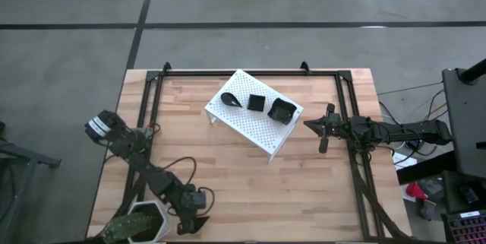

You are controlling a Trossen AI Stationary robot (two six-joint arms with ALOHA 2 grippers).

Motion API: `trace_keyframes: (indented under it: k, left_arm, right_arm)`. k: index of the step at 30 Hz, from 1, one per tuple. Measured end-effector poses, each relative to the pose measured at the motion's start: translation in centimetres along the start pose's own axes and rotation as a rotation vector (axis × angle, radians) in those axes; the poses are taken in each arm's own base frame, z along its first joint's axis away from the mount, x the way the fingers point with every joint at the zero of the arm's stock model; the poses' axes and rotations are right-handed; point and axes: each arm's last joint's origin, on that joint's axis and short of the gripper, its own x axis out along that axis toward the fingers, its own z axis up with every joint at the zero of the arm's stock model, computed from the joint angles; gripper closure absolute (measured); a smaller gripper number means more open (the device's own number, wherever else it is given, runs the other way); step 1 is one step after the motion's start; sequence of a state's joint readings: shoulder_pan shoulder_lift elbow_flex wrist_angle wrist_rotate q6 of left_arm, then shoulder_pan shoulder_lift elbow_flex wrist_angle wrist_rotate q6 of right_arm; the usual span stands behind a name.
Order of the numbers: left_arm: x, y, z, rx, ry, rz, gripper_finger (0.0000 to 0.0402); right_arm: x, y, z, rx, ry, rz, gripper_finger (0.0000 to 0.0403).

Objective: Pick & Place Mini shaped plates
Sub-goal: Stack the drop shaped plate on top of the other drop shaped plates on the shelf

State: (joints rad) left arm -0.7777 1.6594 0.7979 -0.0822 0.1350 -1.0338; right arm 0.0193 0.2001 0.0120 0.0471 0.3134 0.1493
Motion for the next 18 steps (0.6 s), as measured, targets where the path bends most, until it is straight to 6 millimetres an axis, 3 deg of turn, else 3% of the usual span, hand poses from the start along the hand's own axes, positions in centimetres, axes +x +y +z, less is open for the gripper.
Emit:
trace_keyframes:
  k: [8,18]
  left_arm:
    - [-1.5,0.5,1.7,0.058,0.036,-0.027,0.0401]
    - [-5.9,0.6,4.8,0.198,0.191,0.199,0.0401]
  right_arm:
    - [0.0,0.0,0.0,0.000,0.000,0.000,0.0394]
    - [0.0,0.0,0.0,0.000,0.000,0.000,0.0394]
